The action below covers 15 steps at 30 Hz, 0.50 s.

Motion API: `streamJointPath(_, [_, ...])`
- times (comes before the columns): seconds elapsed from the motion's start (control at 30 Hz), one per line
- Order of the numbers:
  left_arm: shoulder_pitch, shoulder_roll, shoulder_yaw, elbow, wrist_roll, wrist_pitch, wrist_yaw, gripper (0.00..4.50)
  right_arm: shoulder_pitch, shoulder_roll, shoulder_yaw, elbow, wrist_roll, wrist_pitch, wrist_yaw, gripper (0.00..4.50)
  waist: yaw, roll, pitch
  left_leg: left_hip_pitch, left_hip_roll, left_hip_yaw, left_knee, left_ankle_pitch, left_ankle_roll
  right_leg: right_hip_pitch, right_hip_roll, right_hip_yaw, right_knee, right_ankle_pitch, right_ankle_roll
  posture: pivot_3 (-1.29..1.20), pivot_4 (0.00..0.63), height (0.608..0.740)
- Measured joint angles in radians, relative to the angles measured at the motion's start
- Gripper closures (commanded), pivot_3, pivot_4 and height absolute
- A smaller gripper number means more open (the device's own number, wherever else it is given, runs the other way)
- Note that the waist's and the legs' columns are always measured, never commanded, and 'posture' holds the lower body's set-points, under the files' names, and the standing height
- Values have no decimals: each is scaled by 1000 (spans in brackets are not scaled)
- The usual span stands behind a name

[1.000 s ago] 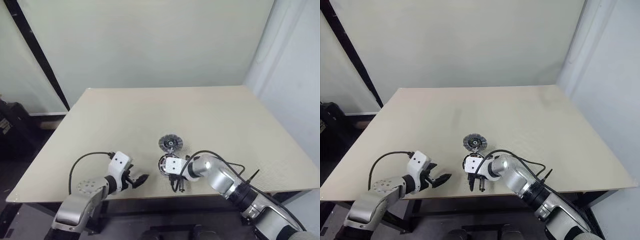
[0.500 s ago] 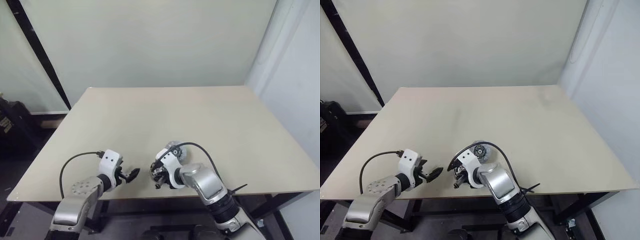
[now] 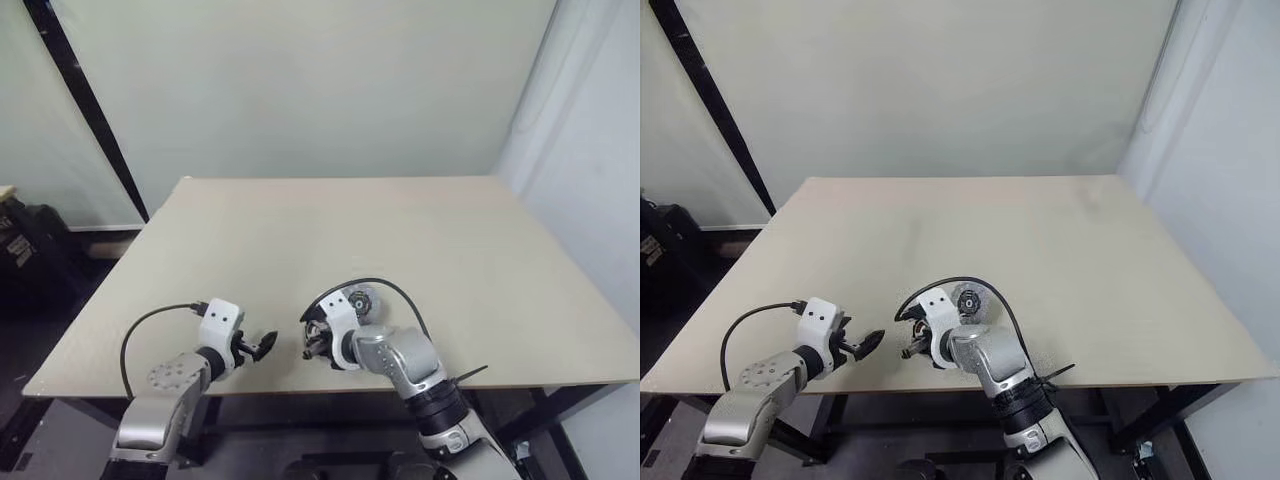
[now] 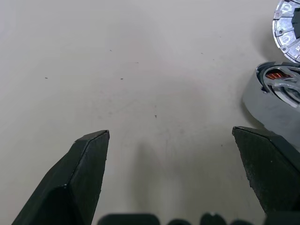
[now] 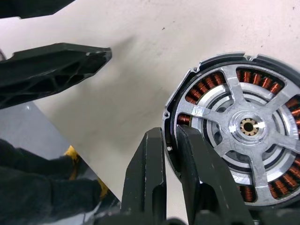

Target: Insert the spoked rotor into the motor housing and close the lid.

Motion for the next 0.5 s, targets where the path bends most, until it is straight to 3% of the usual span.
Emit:
streamJointPath(0.13, [0, 0, 0, 0, 4, 0, -1, 0, -11, -1, 33, 13, 19, -18, -22, 4431, -1, 0, 0, 0, 0, -1, 0, 0, 0, -1, 0, 0, 0, 0, 0, 0, 0, 740])
streamJointPath(0.5, [-33, -1, -11, 8, 10, 0, -3, 0, -20, -12, 187, -41, 19, -48, 48, 767, -1, -5, -3, -3, 2, -3, -6, 0, -1, -7, 3, -2, 0, 1, 2, 0, 0, 740])
